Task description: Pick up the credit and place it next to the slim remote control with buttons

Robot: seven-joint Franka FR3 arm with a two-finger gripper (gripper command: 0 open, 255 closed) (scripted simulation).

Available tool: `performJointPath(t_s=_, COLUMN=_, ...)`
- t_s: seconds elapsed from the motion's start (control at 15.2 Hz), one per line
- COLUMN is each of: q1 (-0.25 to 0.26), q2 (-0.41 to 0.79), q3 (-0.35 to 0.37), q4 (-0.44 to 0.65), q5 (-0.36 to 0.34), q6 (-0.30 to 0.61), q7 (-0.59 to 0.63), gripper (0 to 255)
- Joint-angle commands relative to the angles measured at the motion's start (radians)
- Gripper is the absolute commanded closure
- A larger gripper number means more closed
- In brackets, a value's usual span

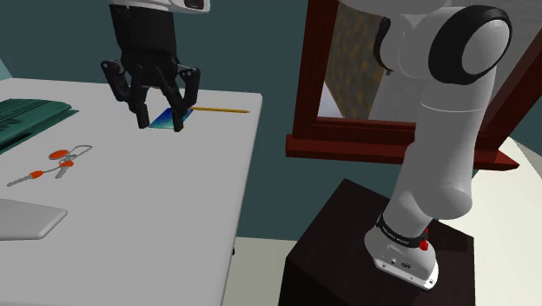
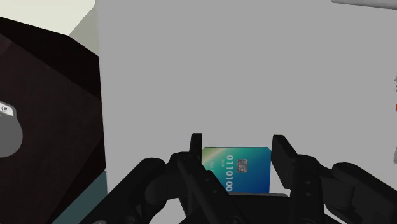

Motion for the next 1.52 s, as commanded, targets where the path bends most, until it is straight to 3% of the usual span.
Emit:
performJointPath(t_s=0.0, q1=0.049, q2=0.034, q3=0.019, q4=0.043, q5=-0.025, q6=-0.006, q7=0.061, gripper=255)
performJointPath(t_s=0.2, q1=0.137, q2=0.103, q3=0.043, q4=0.129, q5=-0.074, q6=-0.023, q7=0.154, gripper=255)
performJointPath(t_s=1.12, q1=0.08, q2=0.013, q3=0.037, q4=-0.184, q5=-0.022, q6=0.207, q7=0.114, gripper=255)
performJointPath(t_s=1.45, q1=0.08, q2=0.013, q3=0.037, q4=-0.184, q5=-0.022, q6=0.207, q7=0.114, gripper=255)
